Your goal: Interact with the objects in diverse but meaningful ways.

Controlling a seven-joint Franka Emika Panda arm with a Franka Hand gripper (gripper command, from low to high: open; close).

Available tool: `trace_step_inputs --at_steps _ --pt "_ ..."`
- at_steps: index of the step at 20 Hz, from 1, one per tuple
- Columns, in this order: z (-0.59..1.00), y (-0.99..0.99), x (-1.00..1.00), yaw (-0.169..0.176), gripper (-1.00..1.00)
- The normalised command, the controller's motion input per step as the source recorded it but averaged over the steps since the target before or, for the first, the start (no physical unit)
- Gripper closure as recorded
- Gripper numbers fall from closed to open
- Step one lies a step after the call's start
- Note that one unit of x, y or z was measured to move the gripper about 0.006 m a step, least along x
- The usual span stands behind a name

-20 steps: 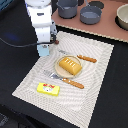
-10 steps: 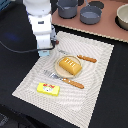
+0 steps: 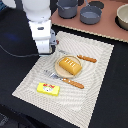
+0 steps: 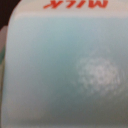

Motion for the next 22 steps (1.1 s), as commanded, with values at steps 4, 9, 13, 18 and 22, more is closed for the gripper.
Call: trace_step_inputs --at_steps 4,9,13,18,22 --pt "0.96 -0.01 0.25 -0.05 1.0" --pt "0.68 0.39 0.63 -0.005 1.0" --pt "0.32 0.63 0.87 0.0 1.0" --pt "0.31 0.69 0.94 0.0 1.0" --pt "0.25 0.68 0.93 0.0 1.0"
